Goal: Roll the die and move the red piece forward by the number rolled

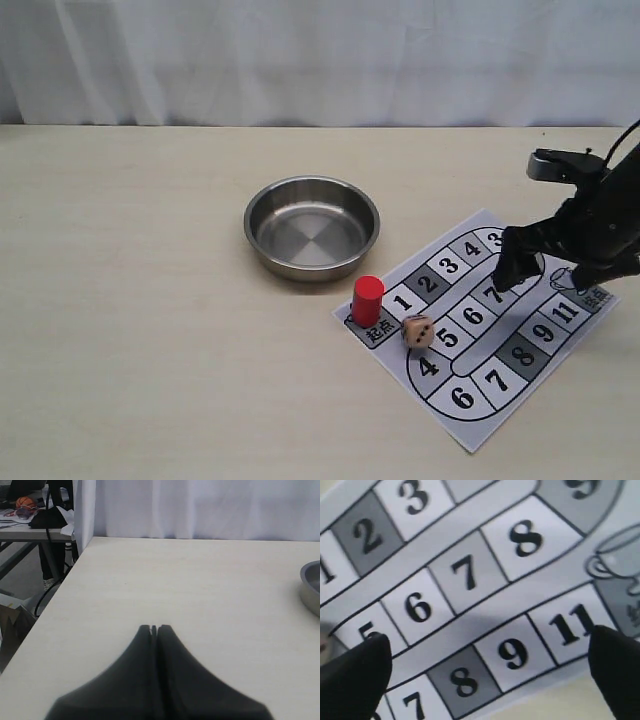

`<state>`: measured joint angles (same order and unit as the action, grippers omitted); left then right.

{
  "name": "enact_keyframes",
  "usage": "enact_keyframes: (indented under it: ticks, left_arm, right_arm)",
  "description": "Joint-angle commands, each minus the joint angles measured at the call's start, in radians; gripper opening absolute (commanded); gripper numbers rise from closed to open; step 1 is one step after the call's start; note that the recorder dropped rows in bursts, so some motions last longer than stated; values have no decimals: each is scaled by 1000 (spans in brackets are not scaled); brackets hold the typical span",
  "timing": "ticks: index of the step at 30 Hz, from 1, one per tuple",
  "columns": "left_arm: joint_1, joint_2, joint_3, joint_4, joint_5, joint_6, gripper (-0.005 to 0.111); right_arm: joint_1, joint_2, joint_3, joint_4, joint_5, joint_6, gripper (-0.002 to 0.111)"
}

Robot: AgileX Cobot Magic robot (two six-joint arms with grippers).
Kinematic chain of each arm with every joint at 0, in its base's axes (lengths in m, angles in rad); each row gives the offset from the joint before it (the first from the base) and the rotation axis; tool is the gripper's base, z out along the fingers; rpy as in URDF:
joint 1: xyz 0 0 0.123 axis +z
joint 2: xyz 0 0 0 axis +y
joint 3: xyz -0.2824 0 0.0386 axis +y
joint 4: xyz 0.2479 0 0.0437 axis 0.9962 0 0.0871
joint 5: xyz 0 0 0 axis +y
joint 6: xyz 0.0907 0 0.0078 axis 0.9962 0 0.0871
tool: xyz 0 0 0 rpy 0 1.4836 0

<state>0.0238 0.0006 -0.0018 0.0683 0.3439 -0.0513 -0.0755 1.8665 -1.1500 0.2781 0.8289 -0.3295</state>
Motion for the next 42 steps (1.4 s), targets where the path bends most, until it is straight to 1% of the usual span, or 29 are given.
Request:
enact_keyframes:
  ticks: [1, 2, 5, 7, 8, 10, 15, 19, 22, 26, 27, 28, 31, 32, 39, 42]
  left_arm:
    - [0, -1, 2, -2, -12, -6, 0]
    - [0, -1, 2, 0, -12, -6, 0]
    - [0, -1, 2, 0, -12, -6, 0]
    - [0, -1, 2, 0, -12, -6, 0]
    - [0, -1, 2, 0, -12, -6, 0]
    - [0, -1, 2, 0, -12, -6, 0]
    - [0, -1, 2, 0, -12, -6, 0]
    - [0, -1, 2, 0, -12, -6, 0]
    - [0, -1, 2, 0, -12, -6, 0]
    - [0, -1, 2, -1, -12, -6, 0]
    - [0, -1, 2, -1, -12, -6, 0]
    - [0, -1, 2, -1, -12, -6, 0]
    - [0, -1, 2, -1, -12, -6, 0]
    - [0, -1, 2, -1, -12, -6, 0]
    - [0, -1, 2, -1, -12, -6, 0]
    - [0, -1, 2, -1, -12, -6, 0]
  right_arm:
    - [-3, -8, 6, -207, 40, 288, 92]
    - [-3, -8, 6, -242, 66, 299, 84]
    - [-3, -8, 6, -226, 68, 301, 56]
    - [-3, -8, 6, -189, 59, 301, 45]
    - [-3, -8, 6, -189, 59, 301, 41]
    - [-3, -8, 6, -189, 59, 301, 38]
    - [-3, -8, 6, -189, 90, 301, 38]
    - [-3, -8, 6, -177, 91, 261, 38]
    - [-3, -8, 6, -126, 96, 217, 38]
    - [-3, -8, 1, 29, 150, 93, 37]
    - [3, -8, -1, 70, 170, 64, 34]
    - [13, -11, -1, 88, 178, 51, 29]
    - [82, -20, -1, 49, 200, 48, 6]
    - [115, -29, -1, 33, 207, 53, 4]
    - [341, -122, -1, -49, 209, 64, 4]
    - [434, -162, 5, -56, 205, 69, 4]
